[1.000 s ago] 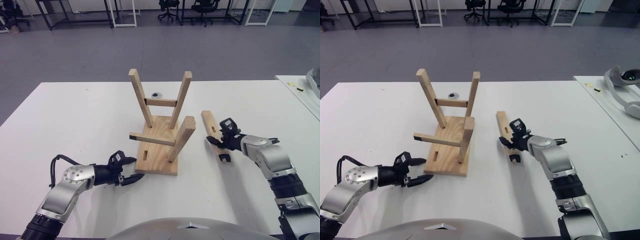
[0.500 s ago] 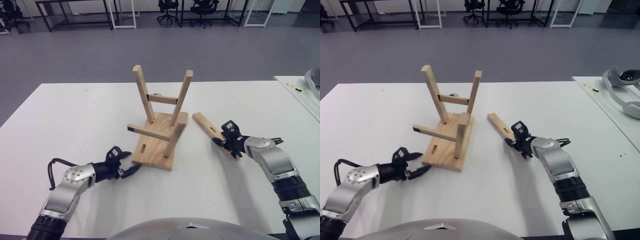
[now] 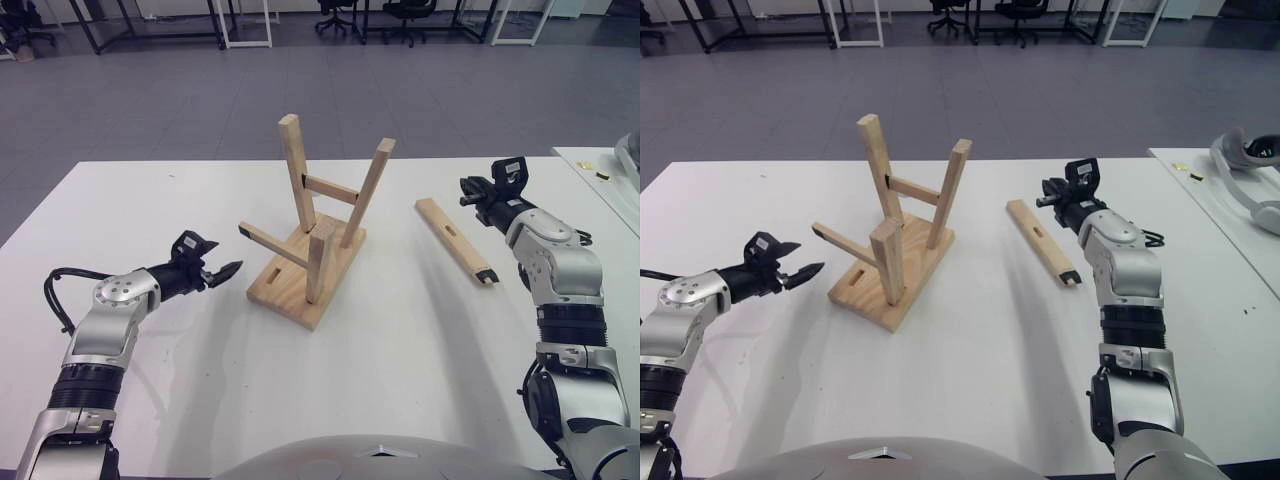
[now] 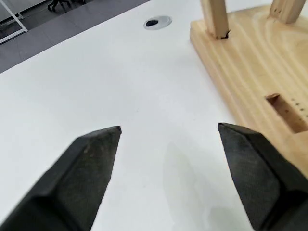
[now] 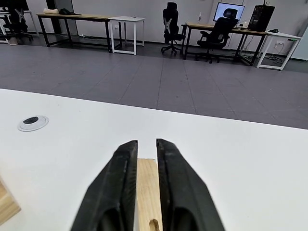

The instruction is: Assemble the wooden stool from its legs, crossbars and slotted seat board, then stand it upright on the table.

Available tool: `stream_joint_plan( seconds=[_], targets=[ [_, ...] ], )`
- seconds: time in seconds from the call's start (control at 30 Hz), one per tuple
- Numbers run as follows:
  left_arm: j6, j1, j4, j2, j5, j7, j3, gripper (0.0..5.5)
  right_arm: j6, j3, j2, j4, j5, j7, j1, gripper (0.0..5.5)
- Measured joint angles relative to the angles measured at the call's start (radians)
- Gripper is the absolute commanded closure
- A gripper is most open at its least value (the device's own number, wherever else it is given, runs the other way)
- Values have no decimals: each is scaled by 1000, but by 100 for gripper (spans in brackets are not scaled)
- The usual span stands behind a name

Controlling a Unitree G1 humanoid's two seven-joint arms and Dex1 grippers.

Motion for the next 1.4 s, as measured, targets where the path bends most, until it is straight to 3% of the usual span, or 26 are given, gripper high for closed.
stream_joint_plan(
  seconds=[0.13, 0.2, 0.63, 0.77, 0.83, 1.1, 1.17, 1.4],
  targets=[
    [-107, -1, 56, -1, 98, 17, -67, 179, 13, 46, -23, 40, -22, 56, 1, 518],
    [-129, -2, 57, -15, 98, 10, -80, 179, -7, 59, -43, 122, -51, 79, 21, 491],
    [-161, -1, 49, -75, 97, -3, -97, 179, -69, 125, -155, 416, -105, 347, 20, 230],
    [-167, 10, 46, -83, 97, 9, -94, 179, -40, 169, -179, 454, -138, 402, 14, 179],
    [-156, 24, 19, -88, 90, 8, -93, 179, -31, 184, -183, 465, -143, 416, 7, 179],
    [196, 122, -480, -81, -192, -239, -175, 179, -62, 238, -213, 566, -167, 483, -43, 321],
    [204, 139, -471, -60, -184, -232, -166, 179, -98, 228, -213, 609, -176, 448, -56, 344],
    [206, 142, -339, 9, -193, -251, -48, 179, -191, 178, -213, 654, -174, 383, -68, 344]
  ],
)
